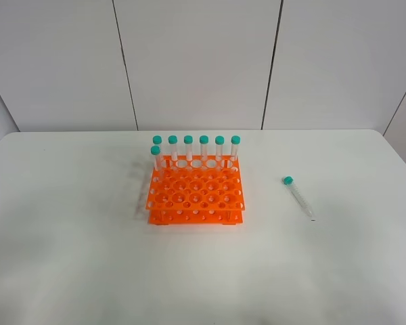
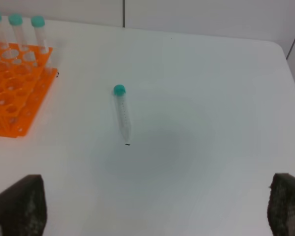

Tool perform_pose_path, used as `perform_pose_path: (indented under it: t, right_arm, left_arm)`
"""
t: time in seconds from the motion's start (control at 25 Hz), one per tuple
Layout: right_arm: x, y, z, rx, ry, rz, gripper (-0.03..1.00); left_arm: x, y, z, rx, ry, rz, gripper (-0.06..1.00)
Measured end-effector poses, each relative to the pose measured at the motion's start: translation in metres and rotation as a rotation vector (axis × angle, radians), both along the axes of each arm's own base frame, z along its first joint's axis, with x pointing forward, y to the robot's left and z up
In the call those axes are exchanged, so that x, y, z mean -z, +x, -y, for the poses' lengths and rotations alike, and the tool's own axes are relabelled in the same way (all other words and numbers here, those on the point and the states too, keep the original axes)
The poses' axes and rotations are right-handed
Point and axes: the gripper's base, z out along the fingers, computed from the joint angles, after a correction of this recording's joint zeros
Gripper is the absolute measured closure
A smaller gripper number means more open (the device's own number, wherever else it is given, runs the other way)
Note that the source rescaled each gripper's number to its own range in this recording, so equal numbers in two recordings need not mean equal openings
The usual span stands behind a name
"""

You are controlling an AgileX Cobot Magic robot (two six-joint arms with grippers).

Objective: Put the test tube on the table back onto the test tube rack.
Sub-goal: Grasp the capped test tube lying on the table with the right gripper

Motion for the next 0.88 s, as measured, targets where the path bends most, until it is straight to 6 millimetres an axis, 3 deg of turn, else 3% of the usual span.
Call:
perform_pose_path:
  t: [0.44, 0.56, 0.68, 0.88]
  right_arm:
    - [0.0, 0.0, 0.0, 0.0, 0.0, 0.003, -0.03]
    - [-0.01, 0.008, 0.0, 0.0, -0.001, -0.03, -0.03]
    - [-0.027, 0.033, -0.001, 0.001, -0.004, -0.117, -0.03]
    - [-0.045, 0.099, -0.004, 0.002, -0.012, -0.327, -0.03]
  left_arm:
    - [0.0, 0.0, 0.0, 0.0, 0.0, 0.0, -0.06]
    - [0.0, 0.0, 0.0, 0.0, 0.0, 0.0, -0.06]
    - [0.0, 0.0, 0.0, 0.0, 0.0, 0.0, -0.06]
    - [0.0, 0.0, 0.0, 0.0, 0.0, 0.0, -0.06]
